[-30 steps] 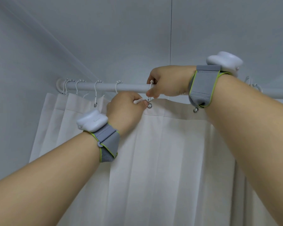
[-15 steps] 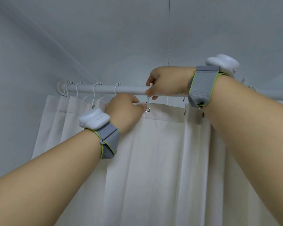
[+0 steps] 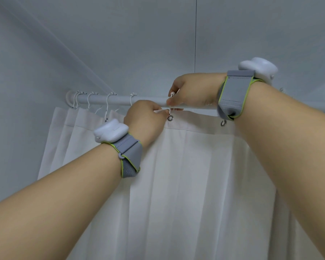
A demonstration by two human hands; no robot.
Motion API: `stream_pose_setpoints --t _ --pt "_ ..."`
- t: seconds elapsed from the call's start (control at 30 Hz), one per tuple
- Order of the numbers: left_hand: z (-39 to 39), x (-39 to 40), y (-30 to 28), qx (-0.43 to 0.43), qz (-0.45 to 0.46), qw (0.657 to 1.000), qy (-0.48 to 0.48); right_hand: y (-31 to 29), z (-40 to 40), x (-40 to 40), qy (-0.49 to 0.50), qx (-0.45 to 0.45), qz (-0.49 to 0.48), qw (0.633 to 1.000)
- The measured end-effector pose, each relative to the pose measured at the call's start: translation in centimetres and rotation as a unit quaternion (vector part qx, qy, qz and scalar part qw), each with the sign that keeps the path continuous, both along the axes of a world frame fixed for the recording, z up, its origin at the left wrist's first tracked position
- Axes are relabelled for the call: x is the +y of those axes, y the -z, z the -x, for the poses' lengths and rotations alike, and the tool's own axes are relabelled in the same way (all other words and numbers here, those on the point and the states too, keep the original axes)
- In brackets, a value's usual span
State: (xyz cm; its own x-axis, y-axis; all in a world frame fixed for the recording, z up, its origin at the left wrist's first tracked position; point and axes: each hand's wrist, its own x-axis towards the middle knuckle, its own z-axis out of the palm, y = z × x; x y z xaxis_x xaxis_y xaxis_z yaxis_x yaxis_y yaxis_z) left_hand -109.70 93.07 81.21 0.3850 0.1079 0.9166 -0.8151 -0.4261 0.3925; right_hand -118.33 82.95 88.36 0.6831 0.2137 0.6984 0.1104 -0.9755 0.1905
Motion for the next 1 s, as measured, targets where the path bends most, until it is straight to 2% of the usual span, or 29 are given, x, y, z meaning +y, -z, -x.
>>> stream_pose_setpoints --t 0.23,0.47,0.77,0.83,0.9,1.0 --pt "-0.3 -0.2 -0.1 0.022 0.009 1.000 -0.017 -0.3 0.1 -0.1 -0.010 0.016 -0.006 1.000" --pt "-0.5 0.1 -0.1 0.041 0.042 0.997 0.052 -1.1 -0.6 -0.6 -0.027 0.011 -0.018 0.999" --pt "0.3 1.0 0.1 0.048 -0.044 0.998 -0.025 -1.0 -0.6 -1.3 -0.102 0.032 -0.105 0.989" --pt "0.1 1.3 0.6 0.023 -0.043 0.998 -0.047 -0.9 -0.7 -1.1 -0.112 0.038 -0.123 0.985" --pt "-0.2 1.6 1.4 -0.042 -0.029 0.996 -0.068 -0.5 -0.7 -0.8 -0.137 0.052 -0.151 0.978" --pt "-0.6 1.5 3.1 -0.171 -0.005 0.967 -0.189 0.0 -0.9 -0.5 -0.128 0.052 -0.149 0.979"
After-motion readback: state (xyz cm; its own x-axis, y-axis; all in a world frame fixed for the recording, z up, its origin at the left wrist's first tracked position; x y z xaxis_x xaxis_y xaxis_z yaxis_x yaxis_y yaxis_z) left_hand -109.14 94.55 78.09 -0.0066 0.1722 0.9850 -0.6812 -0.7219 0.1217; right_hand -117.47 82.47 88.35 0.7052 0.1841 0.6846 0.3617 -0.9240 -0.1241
